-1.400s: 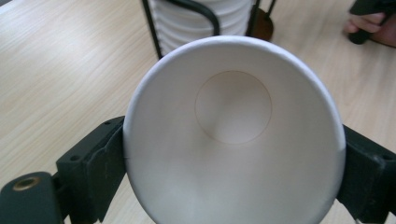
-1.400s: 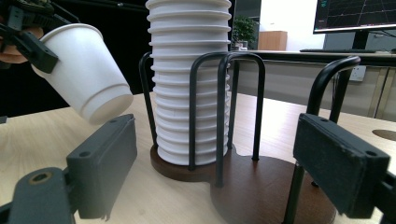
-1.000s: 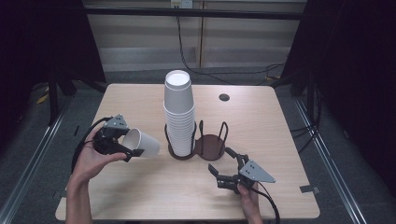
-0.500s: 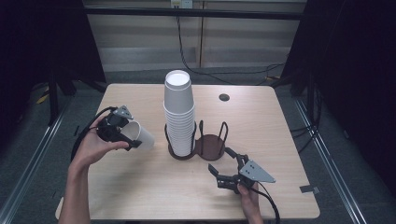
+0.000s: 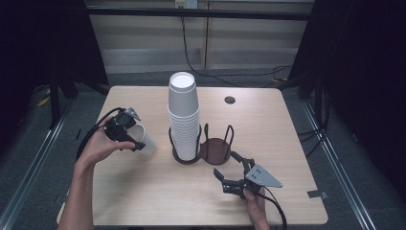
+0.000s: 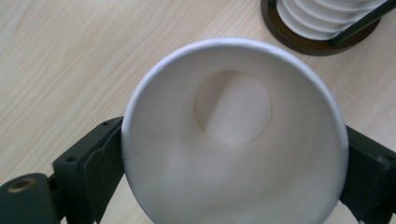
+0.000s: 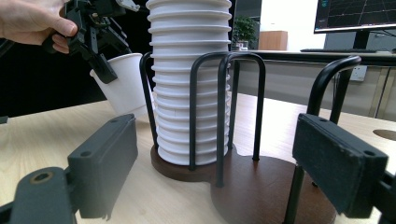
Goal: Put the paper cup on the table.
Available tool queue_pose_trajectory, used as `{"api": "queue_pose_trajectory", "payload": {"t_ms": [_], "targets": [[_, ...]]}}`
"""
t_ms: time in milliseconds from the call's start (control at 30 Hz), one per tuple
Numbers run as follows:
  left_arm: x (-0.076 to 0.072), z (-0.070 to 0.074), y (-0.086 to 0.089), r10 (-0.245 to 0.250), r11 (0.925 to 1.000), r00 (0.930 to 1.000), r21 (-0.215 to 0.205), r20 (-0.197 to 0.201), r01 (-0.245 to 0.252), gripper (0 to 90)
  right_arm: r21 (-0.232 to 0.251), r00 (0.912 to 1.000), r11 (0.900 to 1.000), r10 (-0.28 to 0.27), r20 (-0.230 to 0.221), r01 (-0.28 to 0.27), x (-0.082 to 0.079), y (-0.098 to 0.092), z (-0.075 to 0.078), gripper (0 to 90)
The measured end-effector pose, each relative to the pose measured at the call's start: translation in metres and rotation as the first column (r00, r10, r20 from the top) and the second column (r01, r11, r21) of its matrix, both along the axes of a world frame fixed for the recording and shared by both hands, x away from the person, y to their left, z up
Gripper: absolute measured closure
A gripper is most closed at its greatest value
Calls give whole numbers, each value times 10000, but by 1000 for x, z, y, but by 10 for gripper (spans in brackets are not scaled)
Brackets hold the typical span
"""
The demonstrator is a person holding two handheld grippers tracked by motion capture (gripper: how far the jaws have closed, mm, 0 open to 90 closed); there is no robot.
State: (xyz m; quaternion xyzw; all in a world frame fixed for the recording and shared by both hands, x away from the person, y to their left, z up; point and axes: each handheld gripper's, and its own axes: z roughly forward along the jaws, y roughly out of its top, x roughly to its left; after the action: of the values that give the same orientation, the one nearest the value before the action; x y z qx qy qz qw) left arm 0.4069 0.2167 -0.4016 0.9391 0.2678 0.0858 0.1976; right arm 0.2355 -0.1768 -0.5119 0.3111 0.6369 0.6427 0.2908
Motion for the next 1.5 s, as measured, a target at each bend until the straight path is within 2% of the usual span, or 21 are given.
{"api": "queue_pose_trajectory", "payload": {"t_ms": [67, 133, 200, 233, 333, 467, 533, 733, 800, 1167, 1200, 1233, 1333, 1500], "targets": [[1, 0, -2, 73, 9999, 10000, 136, 10, -73, 80, 1, 10000, 10000, 1, -7, -1, 0, 0, 0, 134], [1, -1, -3, 139, 9989, 9999, 452, -28, -138, 79, 8, 10000, 10000, 0, -13, 0, 0, 0, 0, 135], [3, -3, -5, 148, 9955, 9999, 935, -14, -146, 77, 7, 10000, 10000, 0, -12, 0, 0, 0, 0, 135], [3, -4, -7, 268, 9946, 9996, 999, -4, -267, 77, 3, 10000, 10000, 1, -6, -1, 0, 0, 0, 134], [3, -3, -9, 90, 9933, 9999, 1156, -109, -77, 77, 7, 10000, 10000, -1, -12, 1, 0, 0, 0, 135], [2, -3, -14, 68, 9830, 10000, 1837, -58, -56, 77, 3, 10000, 10000, 0, -4, 0, 0, 0, 0, 134], [1, -6, -17, -126, 9838, 9997, 1784, -219, 164, 76, 11, 10000, 10000, -3, -15, 3, 0, 0, 0, 134], [1, -8, -22, -225, 9831, 9997, 1816, -61, 232, 55, 5, 10000, 10000, -2, -10, 2, 0, 0, 0, 134], [2, -9, -23, -345, 9847, 9994, 1712, 40, 333, 50, 4, 10000, 10000, -2, -8, 2, 0, 0, 0, 134], [6, -16, -27, -345, 9861, 9992, 1618, -207, 374, 35, 7, 10000, 10000, -11, -8, 11, 0, 0, 0, 134], [7, -16, -27, -377, 9863, 9989, 1594, -286, 418, 32, 10, 10000, 10000, -7, -20, 8, 0, 0, 0, 134], [6, -17, -27, -367, 9873, 9991, 1539, -203, 394, 31, 12, 10000, 10000, -12, -14, 12, 0, 0, 0, 134], [7, -21, -24, -295, 9927, 9992, 1166, -254, 323, 30, 12, 10000, 10000, -11, -17, 11, 0, 0, 0, 134], [6, -26, -19, -235, 9934, 9992, 1116, -315, 269, 26, 14, 10000, 10000, -78, -36, 78, 0, 0, 0, 134]]}}
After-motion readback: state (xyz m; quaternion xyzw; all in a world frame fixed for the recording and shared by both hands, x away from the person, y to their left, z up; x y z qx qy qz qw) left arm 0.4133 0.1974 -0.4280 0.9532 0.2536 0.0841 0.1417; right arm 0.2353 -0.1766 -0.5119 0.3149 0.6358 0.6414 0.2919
